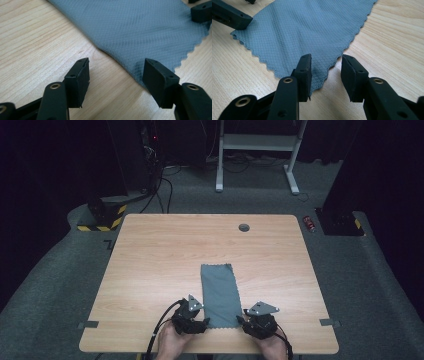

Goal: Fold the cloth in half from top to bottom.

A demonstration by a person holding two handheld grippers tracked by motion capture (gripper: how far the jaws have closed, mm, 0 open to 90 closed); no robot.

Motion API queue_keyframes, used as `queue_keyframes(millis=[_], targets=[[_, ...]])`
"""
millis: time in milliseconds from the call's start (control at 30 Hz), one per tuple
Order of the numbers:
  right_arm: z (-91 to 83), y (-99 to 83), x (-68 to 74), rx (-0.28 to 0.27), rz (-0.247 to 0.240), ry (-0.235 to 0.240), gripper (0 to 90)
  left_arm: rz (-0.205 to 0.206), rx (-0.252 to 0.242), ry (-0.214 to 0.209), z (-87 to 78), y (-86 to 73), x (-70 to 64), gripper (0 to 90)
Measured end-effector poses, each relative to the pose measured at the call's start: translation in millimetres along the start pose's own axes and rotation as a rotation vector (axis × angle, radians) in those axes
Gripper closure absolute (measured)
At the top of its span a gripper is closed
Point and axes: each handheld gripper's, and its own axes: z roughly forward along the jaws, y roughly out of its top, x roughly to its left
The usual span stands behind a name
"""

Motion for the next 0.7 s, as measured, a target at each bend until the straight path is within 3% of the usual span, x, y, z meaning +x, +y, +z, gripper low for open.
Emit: queue_keyframes(millis=[300, 700], targets=[[-1.0, -1.3, 5.5, -0.001, -0.013, 0.003, 61.7, 0.020, -0.003, -0.008, -2.1, -3.4, 2.2, 38.5], [2.4, 2.6, 23.7, 0.005, -0.059, 0.038, 63.5, 0.011, -0.002, -0.002, -12.3, -16.1, 15.5, 38.9]])
